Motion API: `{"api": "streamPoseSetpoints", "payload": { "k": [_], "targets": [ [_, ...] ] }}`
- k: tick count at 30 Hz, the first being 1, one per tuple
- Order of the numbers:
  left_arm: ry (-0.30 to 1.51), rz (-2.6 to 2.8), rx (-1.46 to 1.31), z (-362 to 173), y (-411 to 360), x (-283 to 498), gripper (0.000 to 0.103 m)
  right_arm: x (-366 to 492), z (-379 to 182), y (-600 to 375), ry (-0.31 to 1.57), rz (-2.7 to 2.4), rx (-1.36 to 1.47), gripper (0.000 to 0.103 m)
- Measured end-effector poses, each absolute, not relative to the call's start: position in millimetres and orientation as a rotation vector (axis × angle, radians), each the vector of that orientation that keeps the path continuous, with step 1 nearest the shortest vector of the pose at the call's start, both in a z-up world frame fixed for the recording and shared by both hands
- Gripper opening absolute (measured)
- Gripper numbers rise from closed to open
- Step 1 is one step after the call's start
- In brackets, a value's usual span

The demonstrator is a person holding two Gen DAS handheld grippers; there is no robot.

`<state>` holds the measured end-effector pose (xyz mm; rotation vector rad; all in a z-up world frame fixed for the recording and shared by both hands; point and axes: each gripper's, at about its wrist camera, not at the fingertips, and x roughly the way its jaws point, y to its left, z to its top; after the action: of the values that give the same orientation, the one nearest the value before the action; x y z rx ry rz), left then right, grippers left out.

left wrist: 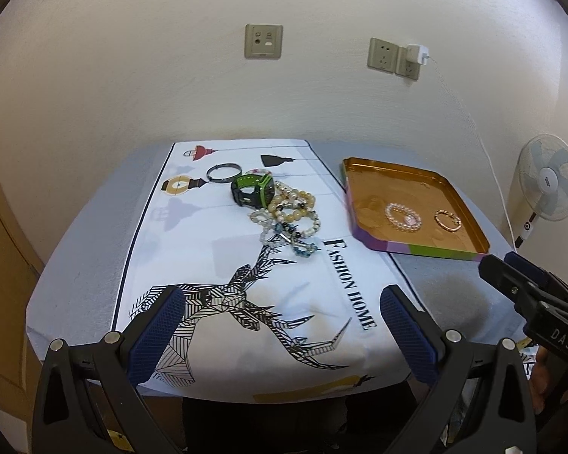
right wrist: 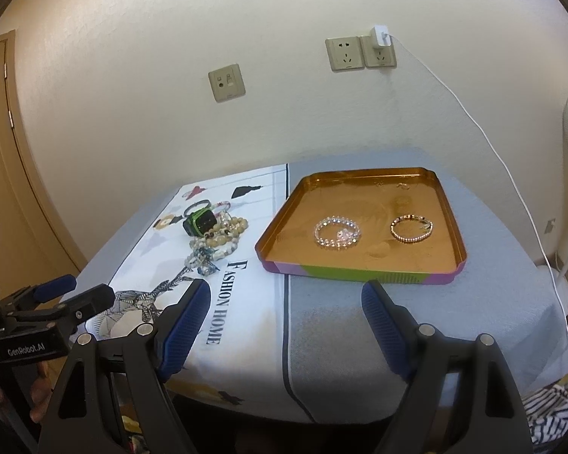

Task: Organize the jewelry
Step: 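Open both tools and withdraw them from the tray, then grasp the teal beaded bracelet from the pile with the right tool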

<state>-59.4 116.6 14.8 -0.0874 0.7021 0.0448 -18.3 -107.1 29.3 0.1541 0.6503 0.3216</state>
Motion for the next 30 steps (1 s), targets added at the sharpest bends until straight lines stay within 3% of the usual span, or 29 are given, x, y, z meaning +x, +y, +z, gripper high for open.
{"api": "streamPoseSetpoints", "payload": {
  "k": [11, 30],
  "targets": [
    [0.769, 0.151, -0.126, -11, 158, -43, 0.102, 16, 1, -82, 0.738, 0.365, 0.126, 0.082],
    [0.836, 0.238, -0.240, -39, 231, -8, 0.102, 99, -44, 61, 0.863, 0.565, -0.161, 0.082]
  ]
}}
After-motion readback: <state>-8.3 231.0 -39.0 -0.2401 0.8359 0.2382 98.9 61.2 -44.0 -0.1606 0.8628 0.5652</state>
